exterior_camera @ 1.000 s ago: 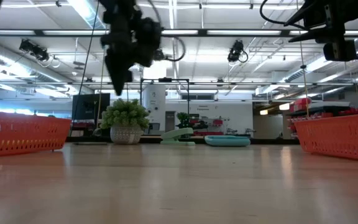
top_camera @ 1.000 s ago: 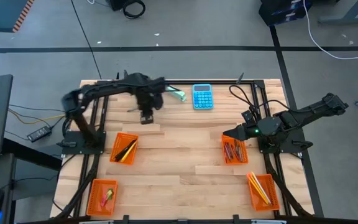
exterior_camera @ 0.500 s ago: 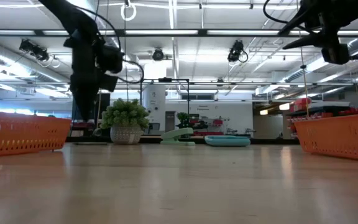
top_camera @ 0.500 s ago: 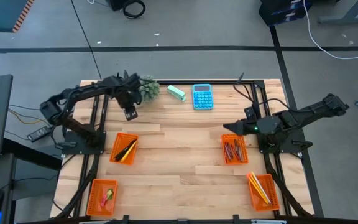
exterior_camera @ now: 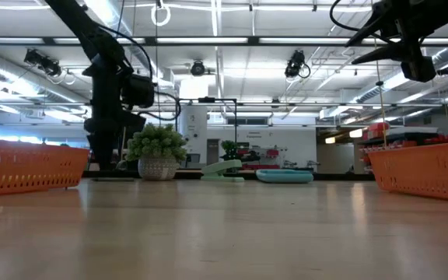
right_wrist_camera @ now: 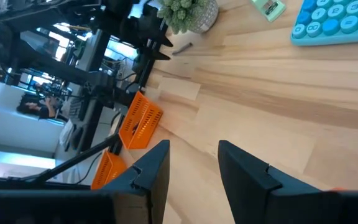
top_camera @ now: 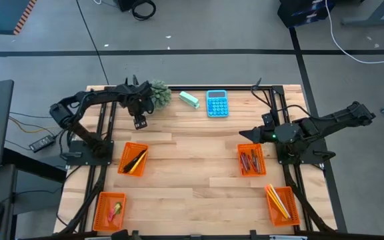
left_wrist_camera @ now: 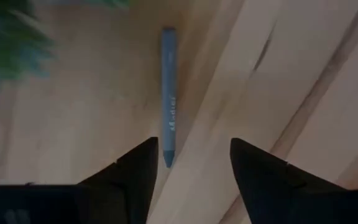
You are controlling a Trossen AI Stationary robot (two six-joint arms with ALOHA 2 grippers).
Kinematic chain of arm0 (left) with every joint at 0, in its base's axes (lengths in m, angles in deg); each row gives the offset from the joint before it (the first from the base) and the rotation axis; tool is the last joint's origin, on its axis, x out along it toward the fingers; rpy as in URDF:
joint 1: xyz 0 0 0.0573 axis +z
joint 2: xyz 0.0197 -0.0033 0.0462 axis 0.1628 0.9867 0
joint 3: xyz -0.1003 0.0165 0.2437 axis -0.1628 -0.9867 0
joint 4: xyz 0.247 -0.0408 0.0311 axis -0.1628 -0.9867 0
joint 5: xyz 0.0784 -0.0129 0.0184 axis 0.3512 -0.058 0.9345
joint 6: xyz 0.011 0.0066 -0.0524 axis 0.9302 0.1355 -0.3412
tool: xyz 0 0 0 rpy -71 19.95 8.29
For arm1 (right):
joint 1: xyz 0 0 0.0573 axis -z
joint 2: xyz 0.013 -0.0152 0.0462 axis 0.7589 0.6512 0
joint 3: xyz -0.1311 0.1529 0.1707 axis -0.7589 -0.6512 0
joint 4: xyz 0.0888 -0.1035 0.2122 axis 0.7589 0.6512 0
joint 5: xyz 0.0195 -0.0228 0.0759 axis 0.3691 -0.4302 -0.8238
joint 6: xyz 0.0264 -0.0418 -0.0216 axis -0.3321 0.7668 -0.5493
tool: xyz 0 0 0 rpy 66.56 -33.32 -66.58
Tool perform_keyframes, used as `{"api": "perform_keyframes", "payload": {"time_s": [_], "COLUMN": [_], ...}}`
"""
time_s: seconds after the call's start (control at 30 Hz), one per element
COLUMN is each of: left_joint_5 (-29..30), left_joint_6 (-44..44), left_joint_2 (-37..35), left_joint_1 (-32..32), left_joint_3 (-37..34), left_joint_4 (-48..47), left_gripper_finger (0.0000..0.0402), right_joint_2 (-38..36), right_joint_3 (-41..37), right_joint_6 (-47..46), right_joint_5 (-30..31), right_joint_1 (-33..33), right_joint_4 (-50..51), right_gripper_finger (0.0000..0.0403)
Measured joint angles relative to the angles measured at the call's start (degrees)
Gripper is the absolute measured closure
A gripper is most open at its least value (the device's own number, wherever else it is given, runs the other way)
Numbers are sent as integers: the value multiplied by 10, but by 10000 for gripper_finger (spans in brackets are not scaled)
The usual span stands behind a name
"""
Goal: Sort crayons/erasers/pens/pencils in bins
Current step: Put the gray crayon into the top right orange basket
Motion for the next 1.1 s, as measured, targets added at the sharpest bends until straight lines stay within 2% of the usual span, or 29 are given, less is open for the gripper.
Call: {"api": "perform_keyframes", "payload": {"time_s": [0.27,0.67,0.83,1.1], "left_joint_5": [1,2,7,9], "left_joint_6": [0,-14,-30,-71], "left_joint_2": [62,71,71,72], "left_joint_1": [0,1,1,0], "left_joint_3": [0,2,1,1], "left_joint_4": [21,28,30,32], "left_gripper_finger": [188,218,260,368], "right_joint_2": [0,0,0,0], "right_joint_3": [0,0,0,0], "right_joint_6": [-25,-37,-37,-37], "right_joint_5": [-4,-4,-4,-4], "right_joint_1": [0,0,0,0], "right_joint_4": [0,0,5,8], "right_gripper_finger": [260,260,260,260]}}
